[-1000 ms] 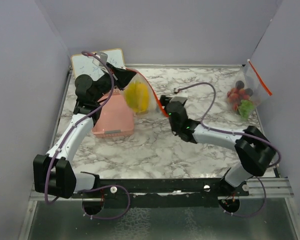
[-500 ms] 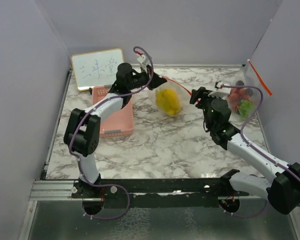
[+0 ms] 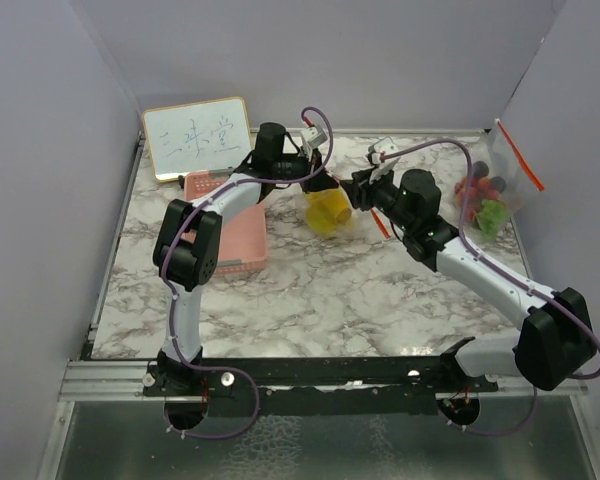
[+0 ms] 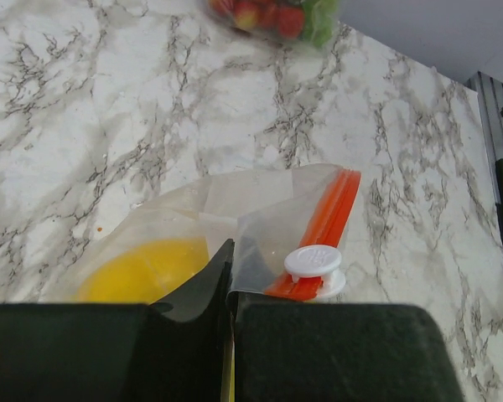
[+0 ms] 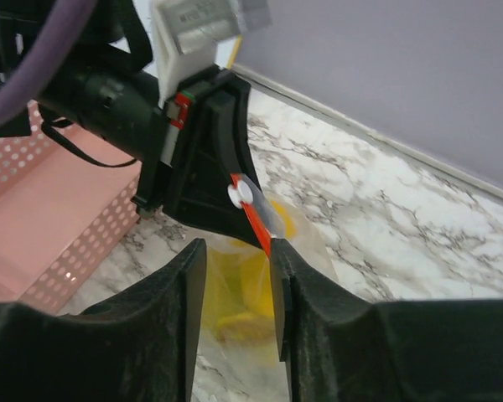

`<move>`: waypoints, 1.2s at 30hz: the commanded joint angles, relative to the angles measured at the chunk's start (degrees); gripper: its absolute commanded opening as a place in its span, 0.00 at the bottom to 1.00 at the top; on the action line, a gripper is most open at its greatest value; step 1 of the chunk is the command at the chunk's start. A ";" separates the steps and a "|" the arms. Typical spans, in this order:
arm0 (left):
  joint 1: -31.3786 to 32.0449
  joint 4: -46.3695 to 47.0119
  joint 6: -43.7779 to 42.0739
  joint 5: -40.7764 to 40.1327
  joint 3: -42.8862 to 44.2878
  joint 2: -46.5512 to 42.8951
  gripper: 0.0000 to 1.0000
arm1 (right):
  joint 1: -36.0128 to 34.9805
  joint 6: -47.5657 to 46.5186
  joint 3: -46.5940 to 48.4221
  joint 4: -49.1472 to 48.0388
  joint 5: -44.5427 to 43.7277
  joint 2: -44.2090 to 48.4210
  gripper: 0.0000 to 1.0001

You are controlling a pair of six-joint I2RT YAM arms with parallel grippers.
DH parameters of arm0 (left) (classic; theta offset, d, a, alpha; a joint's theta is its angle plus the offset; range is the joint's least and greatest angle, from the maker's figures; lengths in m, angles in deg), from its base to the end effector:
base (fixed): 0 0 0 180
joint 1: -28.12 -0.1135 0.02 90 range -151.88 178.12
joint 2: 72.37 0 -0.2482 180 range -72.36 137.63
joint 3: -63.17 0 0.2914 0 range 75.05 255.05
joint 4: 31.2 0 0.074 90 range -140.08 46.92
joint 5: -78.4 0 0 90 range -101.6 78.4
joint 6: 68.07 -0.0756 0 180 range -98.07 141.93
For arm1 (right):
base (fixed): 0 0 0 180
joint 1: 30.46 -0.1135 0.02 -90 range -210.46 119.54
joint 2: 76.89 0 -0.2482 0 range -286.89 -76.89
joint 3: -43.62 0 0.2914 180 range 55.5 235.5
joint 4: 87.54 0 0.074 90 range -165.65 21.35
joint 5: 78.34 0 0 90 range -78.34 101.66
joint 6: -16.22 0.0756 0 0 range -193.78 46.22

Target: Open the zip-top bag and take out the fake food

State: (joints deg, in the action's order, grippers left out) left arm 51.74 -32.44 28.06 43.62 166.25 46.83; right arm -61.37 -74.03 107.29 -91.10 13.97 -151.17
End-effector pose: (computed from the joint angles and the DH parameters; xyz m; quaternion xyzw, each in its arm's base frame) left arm 0.4633 -0.2704 0.2143 0.3799 0.6639 -0.4956 0.4114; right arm 0.3310 0.2017 0.2804 -0.2141 0.7180 0.1896 0.6346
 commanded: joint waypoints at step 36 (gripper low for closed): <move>0.98 -1.62 -1.98 9.53 -0.03 -4.95 0.00 | -0.24 -7.01 16.37 11.72 4.05 -14.31 0.41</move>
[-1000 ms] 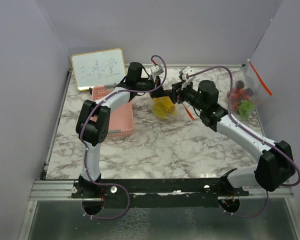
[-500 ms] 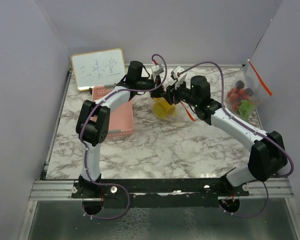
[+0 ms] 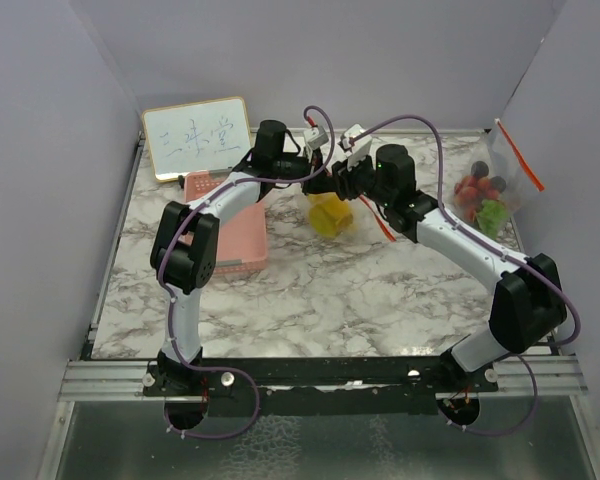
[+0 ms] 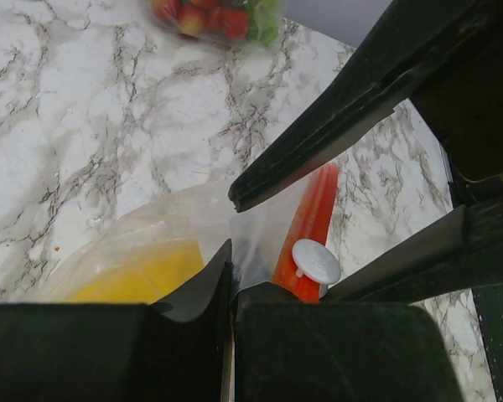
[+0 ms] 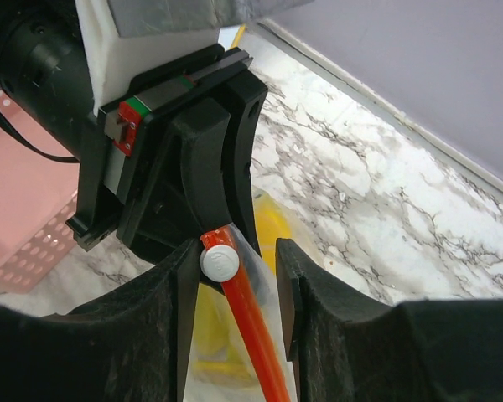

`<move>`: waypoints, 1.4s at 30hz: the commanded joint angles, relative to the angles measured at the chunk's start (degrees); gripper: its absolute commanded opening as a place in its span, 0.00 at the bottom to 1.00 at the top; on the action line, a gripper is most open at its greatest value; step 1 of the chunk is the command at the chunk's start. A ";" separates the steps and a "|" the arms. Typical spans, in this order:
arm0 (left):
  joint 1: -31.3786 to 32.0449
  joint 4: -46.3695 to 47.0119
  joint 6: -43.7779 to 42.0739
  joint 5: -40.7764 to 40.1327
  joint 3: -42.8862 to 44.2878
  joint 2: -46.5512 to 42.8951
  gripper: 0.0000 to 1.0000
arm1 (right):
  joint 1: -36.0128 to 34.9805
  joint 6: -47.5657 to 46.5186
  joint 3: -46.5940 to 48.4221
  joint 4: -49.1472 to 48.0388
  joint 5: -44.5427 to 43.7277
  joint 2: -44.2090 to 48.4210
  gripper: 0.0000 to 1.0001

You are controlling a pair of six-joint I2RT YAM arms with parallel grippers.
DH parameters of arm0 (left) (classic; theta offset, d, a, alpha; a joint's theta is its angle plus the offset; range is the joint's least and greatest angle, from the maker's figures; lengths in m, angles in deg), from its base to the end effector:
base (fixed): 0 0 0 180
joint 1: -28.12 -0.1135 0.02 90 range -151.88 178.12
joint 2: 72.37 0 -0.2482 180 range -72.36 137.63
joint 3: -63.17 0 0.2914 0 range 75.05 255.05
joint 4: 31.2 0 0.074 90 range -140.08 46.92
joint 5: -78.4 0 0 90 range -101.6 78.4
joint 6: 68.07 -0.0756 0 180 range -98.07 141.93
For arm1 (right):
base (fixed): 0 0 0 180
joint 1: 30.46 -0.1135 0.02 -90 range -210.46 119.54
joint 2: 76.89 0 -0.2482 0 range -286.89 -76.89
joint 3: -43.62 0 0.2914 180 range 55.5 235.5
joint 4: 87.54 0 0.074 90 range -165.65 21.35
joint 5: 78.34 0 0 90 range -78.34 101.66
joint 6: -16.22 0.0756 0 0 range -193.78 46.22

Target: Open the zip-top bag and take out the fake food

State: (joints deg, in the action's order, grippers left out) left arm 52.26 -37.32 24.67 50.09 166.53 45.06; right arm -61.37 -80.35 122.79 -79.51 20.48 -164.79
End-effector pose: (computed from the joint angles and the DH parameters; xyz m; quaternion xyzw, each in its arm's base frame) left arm 0.4474 -0.2734 0.2250 0.4190 0.6374 -0.5232 0.3801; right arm 0.3727 0.2366 0.2744 -0.3005 0.7431 0.1857 0.5684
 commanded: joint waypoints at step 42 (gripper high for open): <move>-10.03 84.71 72.06 8.35 -2.10 7.10 0.00 | -0.20 -0.33 -4.11 -0.58 -9.98 6.50 0.40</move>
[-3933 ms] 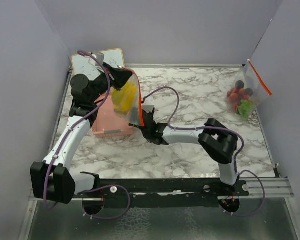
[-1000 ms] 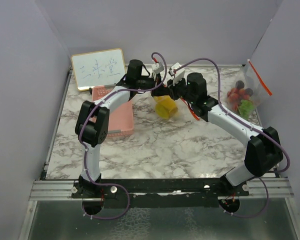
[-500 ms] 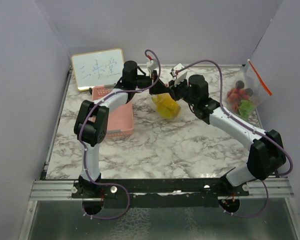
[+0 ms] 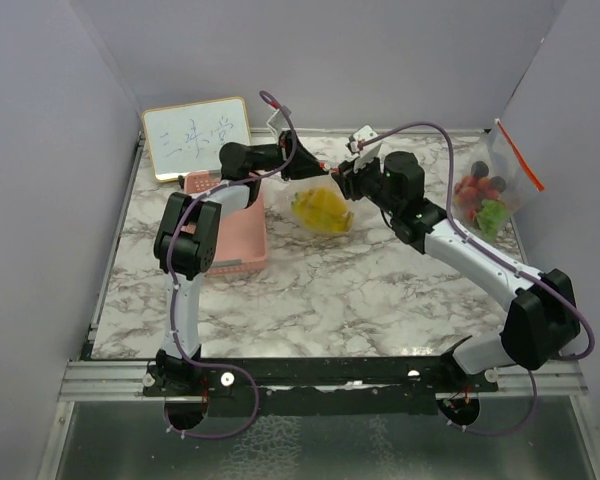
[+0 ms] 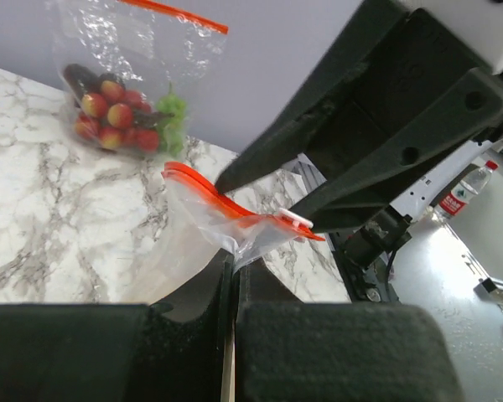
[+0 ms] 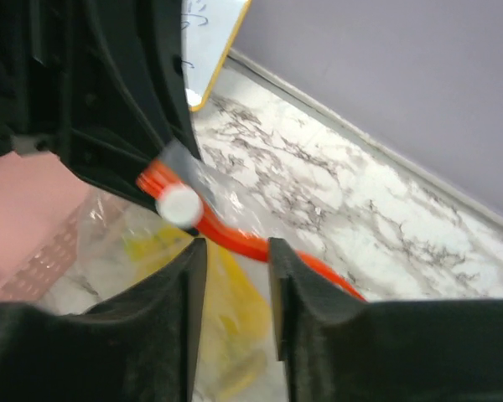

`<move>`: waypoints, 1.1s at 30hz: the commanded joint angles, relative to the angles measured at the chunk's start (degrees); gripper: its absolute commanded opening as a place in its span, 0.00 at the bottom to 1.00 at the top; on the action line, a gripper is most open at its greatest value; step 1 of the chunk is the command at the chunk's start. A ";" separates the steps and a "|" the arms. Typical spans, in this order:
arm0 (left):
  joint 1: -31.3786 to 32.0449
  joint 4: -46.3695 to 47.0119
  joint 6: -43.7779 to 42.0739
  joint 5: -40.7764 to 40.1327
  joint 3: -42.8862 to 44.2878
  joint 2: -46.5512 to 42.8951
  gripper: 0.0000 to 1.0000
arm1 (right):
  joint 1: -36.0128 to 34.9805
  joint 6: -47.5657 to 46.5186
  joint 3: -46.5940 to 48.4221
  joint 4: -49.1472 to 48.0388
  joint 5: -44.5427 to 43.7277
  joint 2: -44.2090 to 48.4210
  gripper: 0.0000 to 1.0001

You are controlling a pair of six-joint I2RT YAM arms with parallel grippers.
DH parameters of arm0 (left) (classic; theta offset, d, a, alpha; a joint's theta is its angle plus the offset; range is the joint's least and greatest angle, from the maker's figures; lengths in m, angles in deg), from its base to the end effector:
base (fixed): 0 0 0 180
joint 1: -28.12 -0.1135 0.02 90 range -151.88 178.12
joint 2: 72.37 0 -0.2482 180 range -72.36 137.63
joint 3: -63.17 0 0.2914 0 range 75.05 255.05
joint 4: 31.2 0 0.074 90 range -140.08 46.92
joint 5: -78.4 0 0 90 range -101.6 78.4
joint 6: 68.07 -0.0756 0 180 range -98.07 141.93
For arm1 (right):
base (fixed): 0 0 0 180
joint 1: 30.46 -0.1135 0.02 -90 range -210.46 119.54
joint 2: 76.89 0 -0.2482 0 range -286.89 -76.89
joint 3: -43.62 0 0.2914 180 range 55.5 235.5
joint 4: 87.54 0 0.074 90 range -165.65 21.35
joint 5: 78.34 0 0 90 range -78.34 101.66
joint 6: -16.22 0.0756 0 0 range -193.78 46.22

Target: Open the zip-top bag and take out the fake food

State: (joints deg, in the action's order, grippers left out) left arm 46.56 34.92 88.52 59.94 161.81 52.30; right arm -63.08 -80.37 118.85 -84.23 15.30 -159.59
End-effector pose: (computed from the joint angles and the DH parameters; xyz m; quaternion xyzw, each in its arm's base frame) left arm 0.4497 -0.2255 0.2528 0.3442 0.5287 -0.6789 0.3756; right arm 0.3547 0.2327 0.2939 -0.2774 0.7186 0.1673 0.6154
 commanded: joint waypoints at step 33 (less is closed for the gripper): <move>-1.73 11.96 9.62 -0.73 3.33 2.98 0.00 | 1.43 -6.86 12.63 8.88 10.12 -6.65 0.41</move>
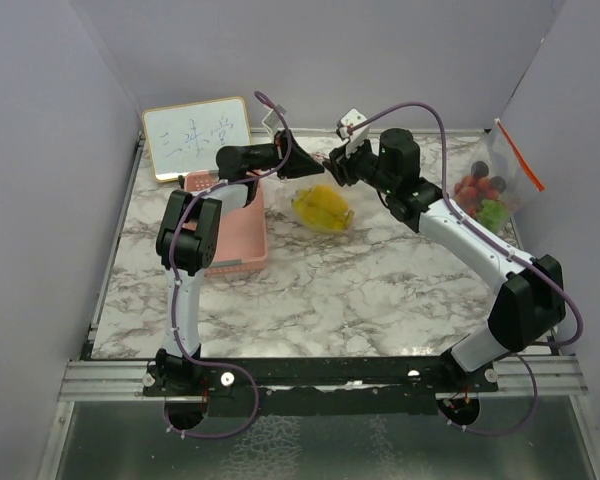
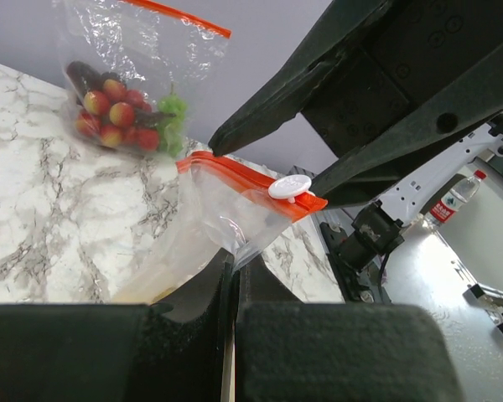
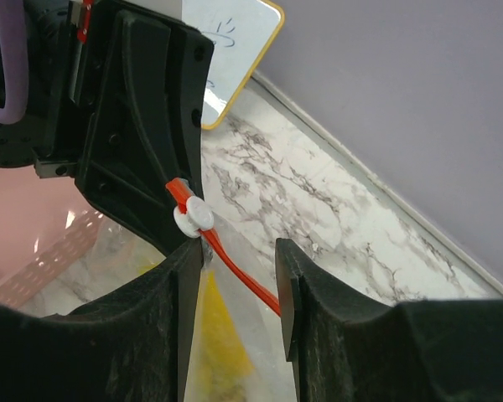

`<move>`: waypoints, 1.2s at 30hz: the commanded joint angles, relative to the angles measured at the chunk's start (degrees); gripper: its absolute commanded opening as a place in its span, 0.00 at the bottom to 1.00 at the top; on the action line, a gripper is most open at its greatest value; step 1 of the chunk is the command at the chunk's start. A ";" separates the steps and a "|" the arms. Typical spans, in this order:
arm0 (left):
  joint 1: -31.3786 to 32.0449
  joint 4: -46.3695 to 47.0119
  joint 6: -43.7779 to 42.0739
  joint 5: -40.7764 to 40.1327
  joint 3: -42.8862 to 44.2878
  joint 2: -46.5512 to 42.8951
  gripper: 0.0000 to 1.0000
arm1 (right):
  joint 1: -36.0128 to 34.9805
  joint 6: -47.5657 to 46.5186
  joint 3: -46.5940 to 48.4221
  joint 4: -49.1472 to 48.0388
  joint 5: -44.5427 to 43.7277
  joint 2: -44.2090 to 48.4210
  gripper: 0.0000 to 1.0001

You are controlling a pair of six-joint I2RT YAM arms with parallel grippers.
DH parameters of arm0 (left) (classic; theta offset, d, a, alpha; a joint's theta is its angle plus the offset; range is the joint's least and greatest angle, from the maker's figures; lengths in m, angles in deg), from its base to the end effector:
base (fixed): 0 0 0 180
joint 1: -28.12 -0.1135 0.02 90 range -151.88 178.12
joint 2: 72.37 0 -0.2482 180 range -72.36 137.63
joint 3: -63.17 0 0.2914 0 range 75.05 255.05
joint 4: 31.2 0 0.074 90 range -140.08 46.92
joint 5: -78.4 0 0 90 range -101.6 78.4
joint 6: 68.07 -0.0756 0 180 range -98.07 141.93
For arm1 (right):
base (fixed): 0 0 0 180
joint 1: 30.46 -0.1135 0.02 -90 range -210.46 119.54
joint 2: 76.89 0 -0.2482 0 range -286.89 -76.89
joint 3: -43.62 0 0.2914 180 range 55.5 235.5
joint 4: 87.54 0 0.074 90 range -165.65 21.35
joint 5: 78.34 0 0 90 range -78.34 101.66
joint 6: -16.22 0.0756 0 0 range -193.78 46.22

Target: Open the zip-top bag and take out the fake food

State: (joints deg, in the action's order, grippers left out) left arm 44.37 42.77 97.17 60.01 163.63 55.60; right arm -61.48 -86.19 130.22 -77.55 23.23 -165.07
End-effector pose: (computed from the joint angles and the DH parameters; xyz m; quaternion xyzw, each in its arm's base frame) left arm 0.4586 -0.2084 0.2455 0.3248 0.5293 -0.6909 0.3702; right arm 0.3765 0.2441 0.3238 -0.3444 0.6926 0.1788 0.6081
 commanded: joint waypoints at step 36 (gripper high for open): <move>0.45 -11.87 -15.43 -1.07 7.90 -1.22 0.82 | 2.88 1.76 -1.03 2.19 -2.78 4.60 0.02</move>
State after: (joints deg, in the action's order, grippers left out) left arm 44.96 36.36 89.09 60.56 171.89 55.75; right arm -59.43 -85.51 128.71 -75.56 19.43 -162.12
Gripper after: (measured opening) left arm 0.802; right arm 0.029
